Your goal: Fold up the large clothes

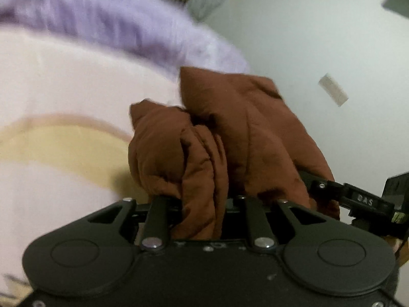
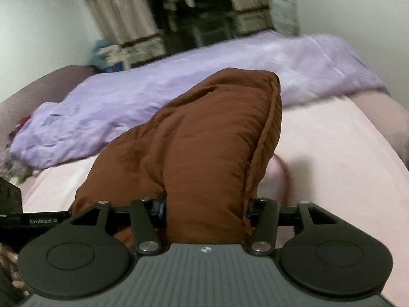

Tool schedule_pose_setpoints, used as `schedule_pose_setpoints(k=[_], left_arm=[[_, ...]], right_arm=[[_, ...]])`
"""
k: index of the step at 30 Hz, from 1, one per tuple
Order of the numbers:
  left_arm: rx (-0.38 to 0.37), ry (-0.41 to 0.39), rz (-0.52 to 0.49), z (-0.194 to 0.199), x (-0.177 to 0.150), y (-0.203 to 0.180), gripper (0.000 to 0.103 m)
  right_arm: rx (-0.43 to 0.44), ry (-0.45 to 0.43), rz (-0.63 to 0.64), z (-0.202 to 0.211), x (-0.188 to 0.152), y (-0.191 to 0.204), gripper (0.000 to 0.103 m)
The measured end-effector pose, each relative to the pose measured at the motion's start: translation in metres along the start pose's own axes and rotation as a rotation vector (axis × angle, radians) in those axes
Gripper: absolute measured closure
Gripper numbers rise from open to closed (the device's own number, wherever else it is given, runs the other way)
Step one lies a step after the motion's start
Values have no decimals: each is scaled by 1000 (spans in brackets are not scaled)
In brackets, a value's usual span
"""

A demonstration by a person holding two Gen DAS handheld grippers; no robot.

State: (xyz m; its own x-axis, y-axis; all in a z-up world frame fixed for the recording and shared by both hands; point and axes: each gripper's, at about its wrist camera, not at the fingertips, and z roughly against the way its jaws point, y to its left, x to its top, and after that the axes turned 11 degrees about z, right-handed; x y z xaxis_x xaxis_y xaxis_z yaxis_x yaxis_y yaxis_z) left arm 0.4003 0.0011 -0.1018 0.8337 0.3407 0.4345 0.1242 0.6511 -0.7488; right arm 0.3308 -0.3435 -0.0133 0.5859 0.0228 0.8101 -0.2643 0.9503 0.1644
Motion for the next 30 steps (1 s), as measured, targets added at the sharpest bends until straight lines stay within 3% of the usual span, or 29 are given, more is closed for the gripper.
schedule_pose_setpoints(k=[1,3,4,6,7,10,11,13,15,17,19,20,22,24,26,28,29,30], left_arm=[[22,28,22,-18,0,10,78],[109,85,90,-46,0,35,47],[84,88,137,-47,0,45,46],[50,53,173,-33,1,49,48],[83,-1,129,-18,2,40,49],[131,-168,11,25,-5,-7,45],[120,-208,-23,35,-8,-27,38],[113,-281,-88,38,-12,-62,31],[155,-360,-136,30,-25,-84,29],[252,-390,-186,4,-34,-92,28],[391,-382,-264,-24,-48,-85,26],[480,-374,-315,-43,-53,-76,17],[550,-348,-355,-63,-65,-54,13],[505,-370,-286,-53,-64,-42,13],[483,-434,-232,-28,-59,-55,17],[478,-586,-263,6,-66,-82,18],[436,-652,-313,22,-72,-99,17],[396,-670,-354,29,-78,-112,16]], right_arm=[[7,35,4,-14,-8,-12,19],[-4,136,-46,-43,-28,-42,10],[14,142,-98,-46,-34,-51,7],[81,63,-193,-28,-40,-67,6],[62,33,-195,-17,-38,-66,6],[-128,-137,-103,26,-28,-46,9],[-190,-225,-73,35,-27,-36,10],[-284,-354,-54,37,-22,-15,19],[-326,-343,-78,17,-19,1,43],[-311,-299,-88,-17,-23,14,58],[-321,-207,-62,-58,-35,16,60],[-324,-157,-57,-76,-45,12,60],[-323,-154,-57,-91,-59,15,60],[-321,-162,-27,-82,-50,28,59],[-324,-177,-15,-63,-47,34,59],[-309,-220,-33,-42,-41,31,59],[-300,-245,-40,-28,-40,33,59],[-296,-272,-44,-16,-44,39,59]])
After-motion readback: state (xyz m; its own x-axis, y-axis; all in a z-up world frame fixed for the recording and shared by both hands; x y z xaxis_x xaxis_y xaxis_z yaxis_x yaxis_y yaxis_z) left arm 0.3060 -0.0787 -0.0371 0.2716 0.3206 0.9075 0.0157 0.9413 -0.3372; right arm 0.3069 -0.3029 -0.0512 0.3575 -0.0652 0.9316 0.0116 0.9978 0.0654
